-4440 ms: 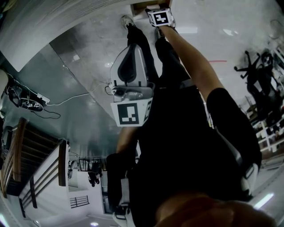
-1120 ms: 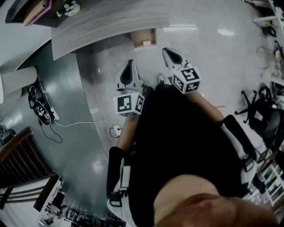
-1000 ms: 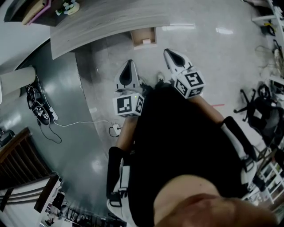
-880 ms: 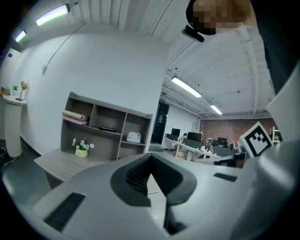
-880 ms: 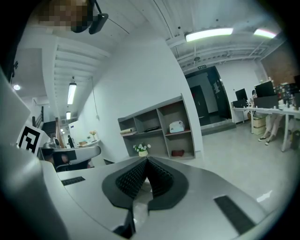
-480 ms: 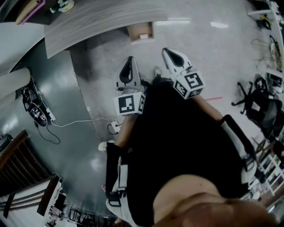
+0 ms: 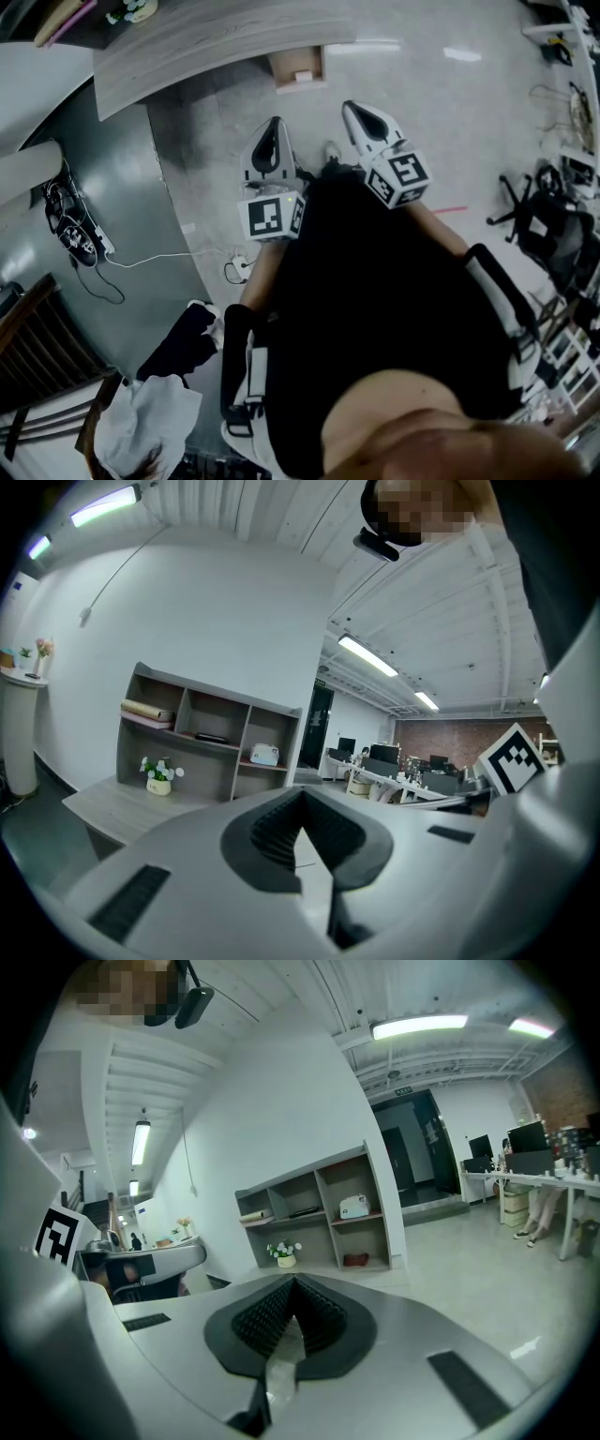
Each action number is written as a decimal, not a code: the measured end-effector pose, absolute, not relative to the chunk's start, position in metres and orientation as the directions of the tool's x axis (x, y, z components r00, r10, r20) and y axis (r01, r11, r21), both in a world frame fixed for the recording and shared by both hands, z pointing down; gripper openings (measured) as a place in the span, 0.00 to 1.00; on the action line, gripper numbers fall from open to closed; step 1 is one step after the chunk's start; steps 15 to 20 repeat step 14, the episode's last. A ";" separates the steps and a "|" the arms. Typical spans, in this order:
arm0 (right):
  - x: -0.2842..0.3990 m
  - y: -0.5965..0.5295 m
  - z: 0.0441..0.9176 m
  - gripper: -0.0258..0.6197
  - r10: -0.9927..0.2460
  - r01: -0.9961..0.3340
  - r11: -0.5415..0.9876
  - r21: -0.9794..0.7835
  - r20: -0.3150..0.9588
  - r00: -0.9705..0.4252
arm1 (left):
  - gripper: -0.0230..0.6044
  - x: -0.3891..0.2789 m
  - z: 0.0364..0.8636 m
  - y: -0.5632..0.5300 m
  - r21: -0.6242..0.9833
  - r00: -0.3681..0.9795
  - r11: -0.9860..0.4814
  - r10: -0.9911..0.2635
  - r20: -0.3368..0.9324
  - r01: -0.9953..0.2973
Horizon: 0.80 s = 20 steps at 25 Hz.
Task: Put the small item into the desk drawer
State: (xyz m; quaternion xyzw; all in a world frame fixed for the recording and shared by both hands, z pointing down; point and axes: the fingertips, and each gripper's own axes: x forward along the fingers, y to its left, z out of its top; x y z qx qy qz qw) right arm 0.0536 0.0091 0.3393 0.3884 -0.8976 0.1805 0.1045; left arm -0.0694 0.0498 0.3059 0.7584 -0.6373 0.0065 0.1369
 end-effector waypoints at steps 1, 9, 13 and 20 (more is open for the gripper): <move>0.053 0.009 0.339 0.04 -0.660 -0.735 0.633 -0.242 0.328 -0.676 | 0.02 -0.070 0.305 0.050 0.199 0.188 -0.151 -0.965 0.181 -0.968; 0.049 0.012 0.340 0.04 -0.659 -0.734 0.636 -0.236 0.330 -0.676 | 0.02 -0.074 0.305 0.053 0.201 0.187 -0.150 -0.966 0.179 -0.968; 0.048 0.012 0.341 0.04 -0.657 -0.733 0.640 -0.232 0.331 -0.678 | 0.02 -0.075 0.308 0.053 0.189 0.186 -0.151 -0.965 0.187 -0.970; 0.048 0.012 0.342 0.04 -0.656 -0.733 0.640 -0.231 0.331 -0.678 | 0.02 -0.075 0.309 0.053 0.186 0.185 -0.150 -0.964 0.188 -0.971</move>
